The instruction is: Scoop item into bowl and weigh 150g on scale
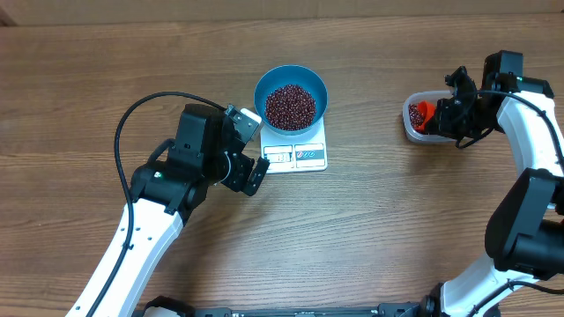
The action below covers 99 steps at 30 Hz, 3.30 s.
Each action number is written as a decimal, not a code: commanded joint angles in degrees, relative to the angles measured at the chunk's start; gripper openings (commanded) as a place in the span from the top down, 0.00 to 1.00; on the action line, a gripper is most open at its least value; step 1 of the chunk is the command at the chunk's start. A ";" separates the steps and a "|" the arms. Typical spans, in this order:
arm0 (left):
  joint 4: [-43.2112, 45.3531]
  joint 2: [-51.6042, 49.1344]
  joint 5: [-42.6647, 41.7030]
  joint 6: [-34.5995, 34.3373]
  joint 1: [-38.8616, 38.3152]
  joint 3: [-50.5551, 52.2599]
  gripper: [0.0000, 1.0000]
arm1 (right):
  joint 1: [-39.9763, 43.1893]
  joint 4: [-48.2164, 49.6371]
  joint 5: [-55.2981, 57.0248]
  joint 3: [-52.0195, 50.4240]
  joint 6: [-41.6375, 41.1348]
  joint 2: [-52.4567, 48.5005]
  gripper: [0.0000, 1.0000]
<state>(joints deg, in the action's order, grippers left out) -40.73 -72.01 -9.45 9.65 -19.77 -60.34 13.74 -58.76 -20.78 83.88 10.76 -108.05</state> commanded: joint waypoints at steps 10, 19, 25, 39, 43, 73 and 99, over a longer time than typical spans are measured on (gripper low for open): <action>0.07 0.44 -0.61 1.07 0.24 0.15 0.00 | 1.03 -2.47 6.82 3.13 -0.44 1.42 0.96; 0.07 0.44 -0.63 1.07 0.24 0.15 0.00 | 0.85 -3.69 14.78 4.96 -1.70 1.42 0.96; 0.07 0.44 -0.61 1.07 0.24 0.15 0.00 | -0.04 -2.51 14.08 2.75 -1.70 1.40 0.96; 0.07 0.44 -0.61 1.07 0.24 0.15 0.00 | -1.46 -2.01 5.44 1.44 -1.70 1.40 0.96; 0.07 0.44 -0.61 1.07 0.24 0.15 0.00 | -1.46 -1.99 2.38 1.44 -1.73 1.40 0.96; 0.07 0.44 -0.63 1.07 0.24 0.15 0.00 | -2.86 1.60 12.22 0.35 -3.19 1.07 0.96; 0.07 0.44 -0.63 1.07 0.24 0.15 0.00 | 6.47 1.05 -12.11 -2.75 -3.26 0.50 0.96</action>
<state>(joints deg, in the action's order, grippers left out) -40.75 -72.01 -9.45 9.65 -19.77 -60.34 16.97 -57.91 -25.47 81.47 7.66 -108.05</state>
